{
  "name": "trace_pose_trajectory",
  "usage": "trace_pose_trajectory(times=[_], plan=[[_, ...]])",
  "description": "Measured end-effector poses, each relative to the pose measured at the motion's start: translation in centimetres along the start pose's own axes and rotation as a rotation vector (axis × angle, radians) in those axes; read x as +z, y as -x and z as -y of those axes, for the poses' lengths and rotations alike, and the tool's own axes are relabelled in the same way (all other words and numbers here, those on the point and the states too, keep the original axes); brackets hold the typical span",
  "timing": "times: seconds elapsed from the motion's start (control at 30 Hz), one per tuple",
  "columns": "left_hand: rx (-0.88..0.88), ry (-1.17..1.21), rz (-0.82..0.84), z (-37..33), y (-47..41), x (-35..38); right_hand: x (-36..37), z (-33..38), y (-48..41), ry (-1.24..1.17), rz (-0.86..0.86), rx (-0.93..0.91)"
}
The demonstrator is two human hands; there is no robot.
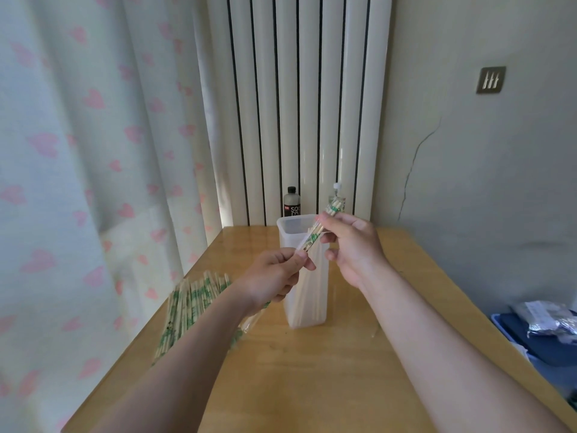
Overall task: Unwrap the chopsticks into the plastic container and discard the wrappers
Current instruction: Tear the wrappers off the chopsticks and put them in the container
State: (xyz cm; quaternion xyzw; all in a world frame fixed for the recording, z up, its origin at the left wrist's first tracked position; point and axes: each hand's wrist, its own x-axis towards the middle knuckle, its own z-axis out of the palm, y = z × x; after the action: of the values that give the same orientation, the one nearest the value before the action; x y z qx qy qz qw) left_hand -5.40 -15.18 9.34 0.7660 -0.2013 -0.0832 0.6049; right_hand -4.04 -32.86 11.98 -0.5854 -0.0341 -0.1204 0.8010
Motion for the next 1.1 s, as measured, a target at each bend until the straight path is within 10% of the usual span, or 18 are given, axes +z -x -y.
trace_pose_trajectory(times=[1.1], plan=[[0.009,-0.136,-0.019,-0.1,0.5,-0.5,-1.2,-0.6,0.6,-0.045,-0.024,0.076]])
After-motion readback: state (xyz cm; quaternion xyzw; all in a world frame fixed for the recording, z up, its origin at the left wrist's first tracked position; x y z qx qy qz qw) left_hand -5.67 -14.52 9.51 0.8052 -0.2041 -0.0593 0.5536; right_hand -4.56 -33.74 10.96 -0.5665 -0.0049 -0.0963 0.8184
